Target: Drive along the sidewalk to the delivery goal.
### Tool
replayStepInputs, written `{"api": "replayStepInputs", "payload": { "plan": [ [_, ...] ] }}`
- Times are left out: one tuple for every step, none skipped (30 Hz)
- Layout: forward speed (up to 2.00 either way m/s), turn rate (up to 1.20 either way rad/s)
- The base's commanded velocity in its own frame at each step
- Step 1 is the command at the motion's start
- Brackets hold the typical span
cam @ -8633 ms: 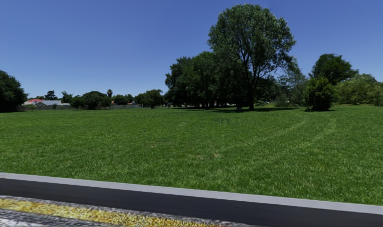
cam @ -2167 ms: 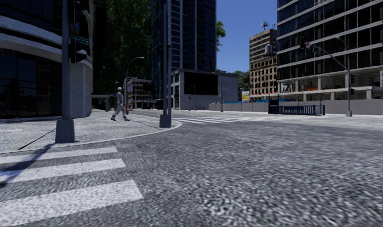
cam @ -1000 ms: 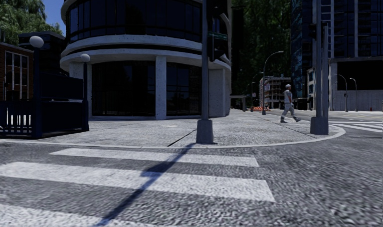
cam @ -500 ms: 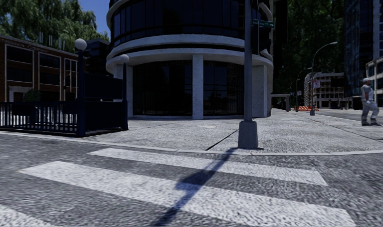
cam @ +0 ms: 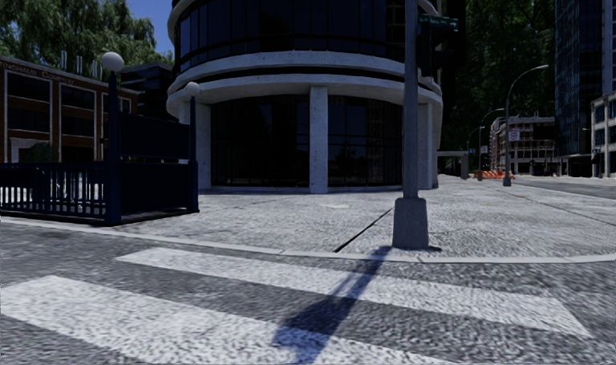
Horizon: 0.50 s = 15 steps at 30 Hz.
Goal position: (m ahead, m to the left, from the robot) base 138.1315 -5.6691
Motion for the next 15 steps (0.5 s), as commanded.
{"api": "replayStepInputs", "payload": {
  "plan": [
    [1.28,0.0],
    [1.61,0.0],
    [2.0,0.01],
    [2.0,0.03],
    [2.0,0.03],
    [2.0,0.05],
    [2.0,0.07],
    [2.0,0.07],
    [2.0,0.07],
    [2.0,0.07],
    [2.0,0.08],
    [2.0,0.08],
    [2.0,0.08],
    [2.0,0.08],
    [2.0,0.08]
  ]
}}
